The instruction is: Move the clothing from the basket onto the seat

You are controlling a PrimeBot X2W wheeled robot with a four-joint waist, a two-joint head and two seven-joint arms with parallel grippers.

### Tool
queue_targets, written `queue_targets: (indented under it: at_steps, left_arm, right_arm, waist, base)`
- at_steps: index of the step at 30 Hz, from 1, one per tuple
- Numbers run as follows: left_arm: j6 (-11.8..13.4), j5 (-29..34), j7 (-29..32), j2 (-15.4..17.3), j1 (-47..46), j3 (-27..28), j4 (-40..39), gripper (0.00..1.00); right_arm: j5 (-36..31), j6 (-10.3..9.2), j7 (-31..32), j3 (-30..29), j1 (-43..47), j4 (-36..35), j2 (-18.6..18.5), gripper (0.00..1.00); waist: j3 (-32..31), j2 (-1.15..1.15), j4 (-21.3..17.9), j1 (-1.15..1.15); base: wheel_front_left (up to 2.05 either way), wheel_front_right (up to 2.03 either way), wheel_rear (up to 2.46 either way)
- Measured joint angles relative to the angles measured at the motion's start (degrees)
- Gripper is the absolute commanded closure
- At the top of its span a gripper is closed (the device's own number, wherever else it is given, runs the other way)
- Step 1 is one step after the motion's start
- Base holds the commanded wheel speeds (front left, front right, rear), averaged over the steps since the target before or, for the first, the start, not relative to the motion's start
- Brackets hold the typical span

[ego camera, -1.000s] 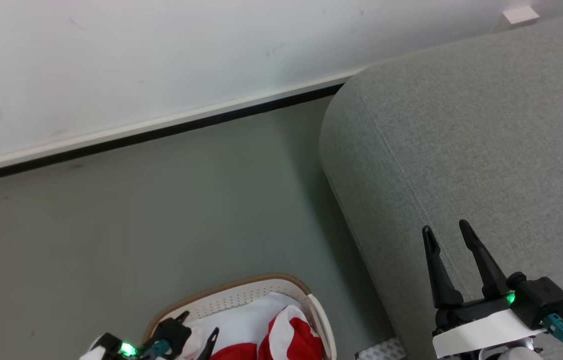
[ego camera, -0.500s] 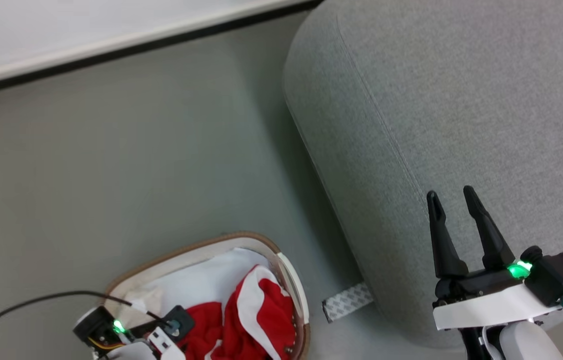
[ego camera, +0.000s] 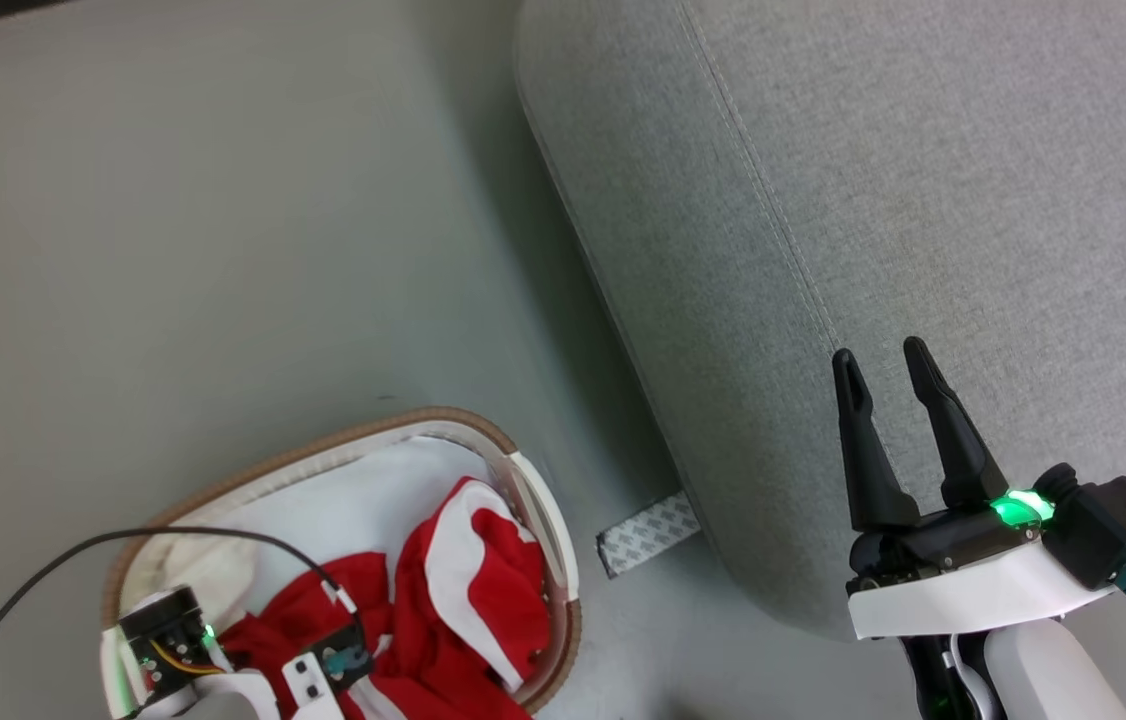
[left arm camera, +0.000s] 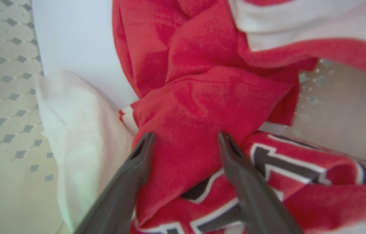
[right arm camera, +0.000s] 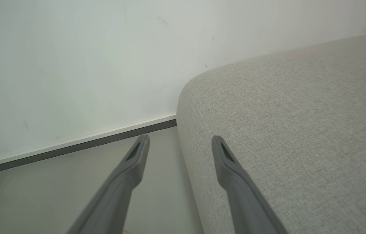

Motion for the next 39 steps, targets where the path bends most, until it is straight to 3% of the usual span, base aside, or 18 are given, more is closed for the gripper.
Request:
queue_targets:
  at_steps: [8,14,15,17,28,39]
  left_arm:
    - [0.0,-3.9,3.3,2.1,-2.0,-7.1,0.9,0.0]
    - [0.0,-5.9,1.0,2.5,-3.1,-9.4,0.4,0.0]
    - [0.0,-6.3,0.9,2.6,-3.3,-9.5,0.4,0.28]
    - [0.0,-6.7,0.2,2.7,-3.4,-9.8,0.4,1.0]
    - [0.0,-11.5,-2.9,2.4,-3.6,-10.1,0.6,1.0]
    - [0.0,-20.8,-12.8,-4.9,-2.2,-6.7,-1.1,1.0]
  right_arm:
    - [1.8,0.0,0.0,1.0,-0.5,-0.9,0.0,0.0]
    - [1.9,0.0,0.0,0.1,-0.4,-1.3,0.0,0.0]
    - [1.9,0.0,0.0,0.0,-0.4,-1.3,0.0,0.0]
    - [1.9,0.0,0.0,-0.1,-0.4,-1.3,0.0,0.0]
    - [1.4,0.0,0.0,0.9,-1.5,0.0,0.0,0.0]
    - [-5.2,0.0,0.0,-2.5,-0.3,3.2,0.1,0.0]
  waist:
    - [4.4,0.0,-2.3,0.0]
    - [6.3,0.0,-2.5,0.0]
    - [6.5,0.0,-2.5,0.0]
    - [6.6,0.0,-2.4,0.0]
    - [3.5,0.0,-2.7,-0.01]
    - [-5.6,0.0,2.0,-0.01]
  base:
    - [0.0,0.0,0.0]
    - [0.0,0.0,0.0]
    - [0.0,0.0,0.0]
    - [0.0,0.0,0.0]
    - [0.0,0.0,0.0]
    - [0.0,0.0,0.0]
